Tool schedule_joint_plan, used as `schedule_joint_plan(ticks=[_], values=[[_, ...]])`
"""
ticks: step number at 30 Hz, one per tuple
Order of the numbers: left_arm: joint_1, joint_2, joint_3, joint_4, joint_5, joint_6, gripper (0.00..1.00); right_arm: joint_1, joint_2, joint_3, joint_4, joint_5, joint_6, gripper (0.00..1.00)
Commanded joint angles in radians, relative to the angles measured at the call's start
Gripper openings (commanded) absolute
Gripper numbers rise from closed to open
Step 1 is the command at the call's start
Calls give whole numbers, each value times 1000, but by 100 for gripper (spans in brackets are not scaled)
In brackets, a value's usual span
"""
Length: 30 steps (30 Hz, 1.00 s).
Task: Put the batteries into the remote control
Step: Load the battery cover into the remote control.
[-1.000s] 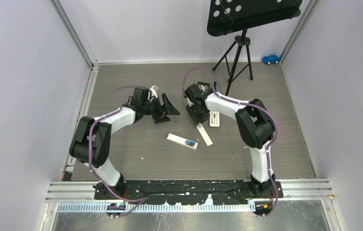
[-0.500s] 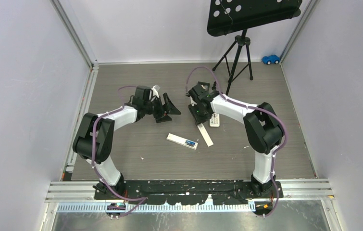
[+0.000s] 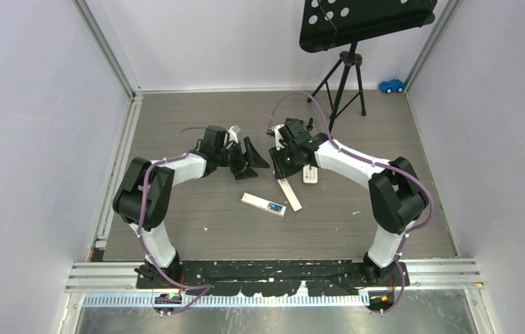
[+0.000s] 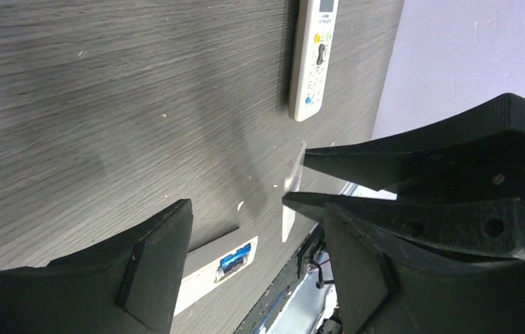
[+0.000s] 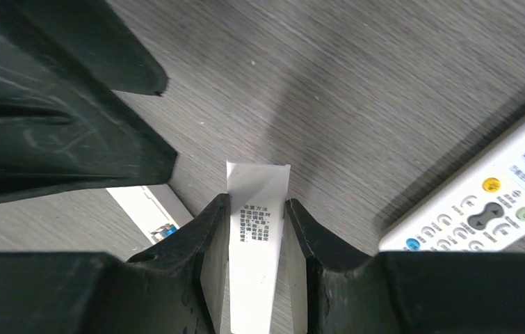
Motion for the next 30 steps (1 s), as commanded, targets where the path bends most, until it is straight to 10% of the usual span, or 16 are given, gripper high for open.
schedule_joint_plan(ticks=[1,14,22,25,30], values=[[-5,20,36,106,59,-73,69,5,-65,-9,76,-94,8,37],[-43,69,25,191,106,-170,46,5,-76,-17,120,-171,27,37],[-60,47,-36,331,173,-295,1,1,-41,-8,133,-144,66,37],[-59,29,-54,354,175,-304,0,-11,-38,-9,132,-133,90,38],[-55,17,-41,295,152,-254,0,-27,-82,-40,134,-133,120,66]])
